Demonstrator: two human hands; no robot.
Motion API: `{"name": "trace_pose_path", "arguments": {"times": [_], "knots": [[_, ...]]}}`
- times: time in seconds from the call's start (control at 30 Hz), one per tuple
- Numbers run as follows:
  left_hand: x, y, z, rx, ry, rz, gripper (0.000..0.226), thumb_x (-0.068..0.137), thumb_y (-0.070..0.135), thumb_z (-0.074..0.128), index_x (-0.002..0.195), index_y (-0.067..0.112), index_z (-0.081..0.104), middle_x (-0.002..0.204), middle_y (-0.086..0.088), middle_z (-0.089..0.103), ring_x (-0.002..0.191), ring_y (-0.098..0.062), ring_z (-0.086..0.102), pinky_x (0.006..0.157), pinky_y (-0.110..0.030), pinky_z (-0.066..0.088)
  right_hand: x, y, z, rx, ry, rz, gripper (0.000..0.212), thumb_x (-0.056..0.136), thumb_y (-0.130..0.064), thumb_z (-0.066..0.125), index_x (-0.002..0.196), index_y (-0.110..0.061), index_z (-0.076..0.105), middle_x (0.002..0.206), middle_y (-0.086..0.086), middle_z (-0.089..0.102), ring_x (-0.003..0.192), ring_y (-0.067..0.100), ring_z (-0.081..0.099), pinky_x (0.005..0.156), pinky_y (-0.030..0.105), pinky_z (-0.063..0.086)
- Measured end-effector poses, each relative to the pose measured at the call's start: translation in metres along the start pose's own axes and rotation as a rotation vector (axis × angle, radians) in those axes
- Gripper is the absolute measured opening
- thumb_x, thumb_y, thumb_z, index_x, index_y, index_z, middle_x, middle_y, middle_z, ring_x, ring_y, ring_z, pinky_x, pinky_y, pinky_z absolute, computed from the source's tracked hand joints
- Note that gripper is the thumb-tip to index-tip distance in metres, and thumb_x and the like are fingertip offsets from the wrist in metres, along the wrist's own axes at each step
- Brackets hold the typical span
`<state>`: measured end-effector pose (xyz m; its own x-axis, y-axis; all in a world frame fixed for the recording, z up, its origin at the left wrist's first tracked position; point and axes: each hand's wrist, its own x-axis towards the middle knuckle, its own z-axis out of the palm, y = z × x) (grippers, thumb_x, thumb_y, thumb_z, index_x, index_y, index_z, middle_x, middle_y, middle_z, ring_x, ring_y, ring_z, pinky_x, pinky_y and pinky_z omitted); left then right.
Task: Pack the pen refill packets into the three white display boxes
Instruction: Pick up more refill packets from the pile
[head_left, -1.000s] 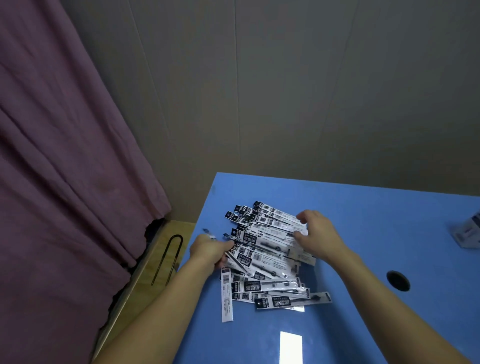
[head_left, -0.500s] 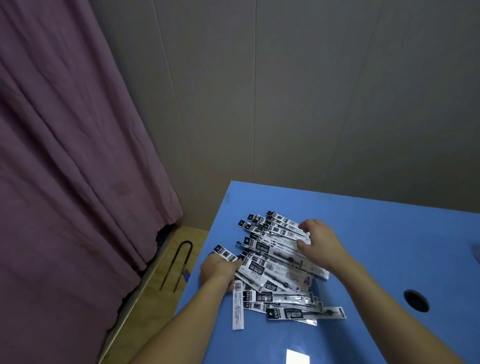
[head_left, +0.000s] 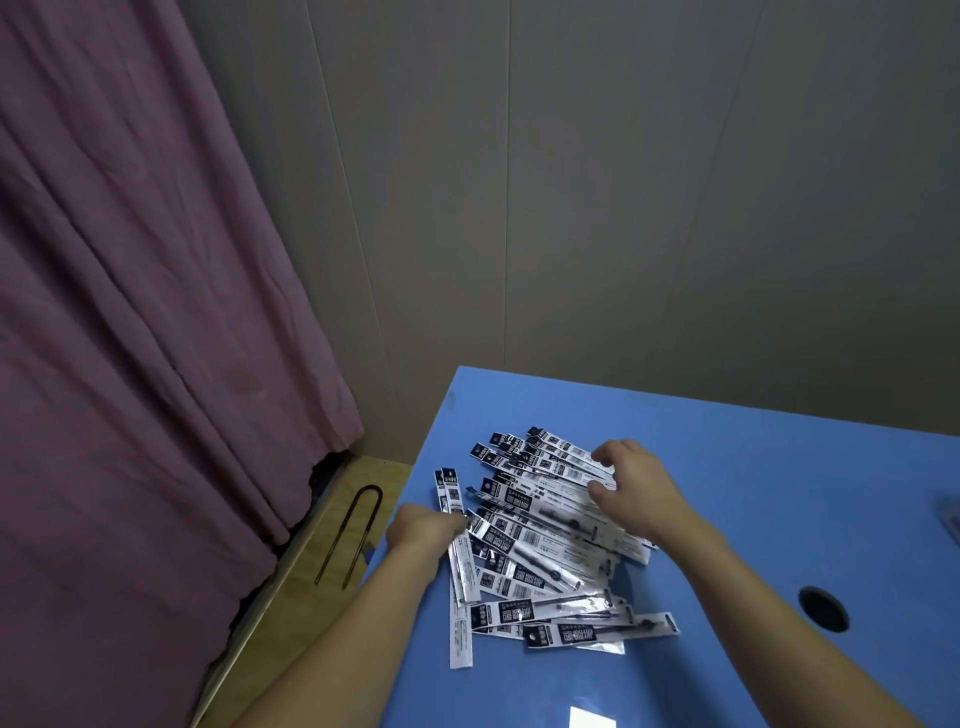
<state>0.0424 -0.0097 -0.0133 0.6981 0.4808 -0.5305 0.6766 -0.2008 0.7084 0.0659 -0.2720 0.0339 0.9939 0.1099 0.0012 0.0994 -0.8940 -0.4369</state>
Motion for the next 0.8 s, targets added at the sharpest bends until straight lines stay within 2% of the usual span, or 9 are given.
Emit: {"name": "trace_pose_path", "arguments": {"times": [0.1, 0.17, 0.23, 0.33, 0.4, 0.47, 0.6, 0.73, 0.8], "knots": [[0.007, 0.000, -0.006, -0.093, -0.070, 0.044, 0.040, 0.075, 0.009, 0.088, 0.060, 0.009, 0.051, 0.066, -0.010, 0.057, 0.061, -0.021, 0.053, 0.062, -0.027, 0.041, 0.002, -0.005, 0.002, 0.003, -0.016, -0.020, 0.043, 0.091, -0.025, 0.062, 0.132, -0.014, 0.054, 0.128, 0.003, 0.055, 0.118, 0.021, 0.054, 0.099, 0.032, 0.045], [0.004, 0.005, -0.012, -0.116, -0.099, 0.069, 0.029, 0.076, 0.004, 0.086, 0.067, 0.004, 0.058, 0.073, -0.011, 0.067, 0.067, -0.022, 0.062, 0.068, -0.030, 0.052, 0.003, -0.010, 0.003, 0.002, -0.029, -0.041, 0.043, 0.091, -0.026, 0.062, 0.132, -0.013, 0.054, 0.128, 0.004, 0.055, 0.118, 0.022, 0.054, 0.099, 0.033, 0.046], [0.002, 0.008, -0.017, -0.155, -0.133, 0.105, 0.017, 0.078, 0.001, 0.084, 0.089, -0.001, 0.070, 0.087, -0.014, 0.074, 0.076, -0.025, 0.070, 0.071, -0.033, 0.057, 0.004, -0.015, 0.005, 0.006, -0.043, -0.057, 0.043, 0.091, -0.026, 0.062, 0.132, -0.013, 0.054, 0.128, 0.004, 0.055, 0.118, 0.022, 0.054, 0.100, 0.036, 0.046], [-0.010, 0.013, -0.024, -0.150, -0.153, 0.158, 0.012, 0.081, 0.000, 0.081, 0.088, 0.002, 0.072, 0.086, -0.011, 0.074, 0.073, -0.019, 0.069, 0.060, -0.024, 0.049, 0.005, -0.020, 0.007, 0.023, -0.064, -0.088, 0.044, 0.091, -0.027, 0.062, 0.132, -0.012, 0.055, 0.128, 0.005, 0.055, 0.118, 0.023, 0.055, 0.100, 0.036, 0.046], [-0.017, 0.013, -0.026, -0.135, -0.153, 0.181, 0.013, 0.080, 0.002, 0.082, 0.088, 0.004, 0.072, 0.088, -0.010, 0.075, 0.075, -0.018, 0.069, 0.060, -0.024, 0.048, 0.003, -0.022, 0.008, 0.031, -0.082, -0.105, 0.045, 0.092, -0.026, 0.062, 0.133, -0.011, 0.054, 0.129, 0.006, 0.054, 0.119, 0.023, 0.055, 0.101, 0.036, 0.046], [-0.023, 0.014, -0.029, -0.116, -0.150, 0.215, 0.021, 0.079, 0.005, 0.084, 0.095, 0.002, 0.072, 0.090, -0.011, 0.075, 0.078, -0.020, 0.071, 0.066, -0.026, 0.054, 0.001, -0.023, 0.009, 0.030, -0.098, -0.120, 0.045, 0.092, -0.026, 0.060, 0.134, -0.011, 0.054, 0.131, 0.007, 0.054, 0.121, 0.024, 0.054, 0.101, 0.036, 0.045], [-0.034, 0.017, -0.030, -0.076, -0.193, 0.307, 0.036, 0.075, 0.012, 0.087, 0.106, 0.003, 0.073, 0.093, -0.010, 0.077, 0.088, -0.027, 0.075, 0.089, -0.046, 0.060, -0.009, -0.023, 0.007, 0.018, -0.103, -0.106, 0.044, 0.092, -0.026, 0.059, 0.134, -0.011, 0.053, 0.133, 0.007, 0.053, 0.122, 0.024, 0.053, 0.101, 0.035, 0.045], [-0.056, 0.032, -0.025, 0.043, -0.189, 0.428, 0.035, 0.081, 0.022, 0.085, 0.108, 0.013, 0.064, 0.107, -0.001, 0.070, 0.097, -0.017, 0.068, 0.084, -0.030, 0.052, -0.027, -0.022, 0.001, -0.028, -0.130, -0.032, 0.048, 0.090, -0.033, 0.060, 0.134, -0.013, 0.052, 0.133, 0.007, 0.053, 0.122, 0.025, 0.052, 0.100, 0.039, 0.047], [-0.067, 0.042, -0.019, 0.084, -0.200, 0.492, 0.044, 0.083, 0.022, 0.083, 0.120, 0.010, 0.064, 0.111, -0.002, 0.066, 0.100, -0.018, 0.064, 0.087, -0.029, 0.049, -0.039, -0.018, -0.005, -0.058, -0.147, 0.029, 0.048, 0.091, -0.036, 0.059, 0.132, -0.015, 0.051, 0.131, 0.006, 0.054, 0.119, 0.025, 0.053, 0.097, 0.039, 0.049]]}}
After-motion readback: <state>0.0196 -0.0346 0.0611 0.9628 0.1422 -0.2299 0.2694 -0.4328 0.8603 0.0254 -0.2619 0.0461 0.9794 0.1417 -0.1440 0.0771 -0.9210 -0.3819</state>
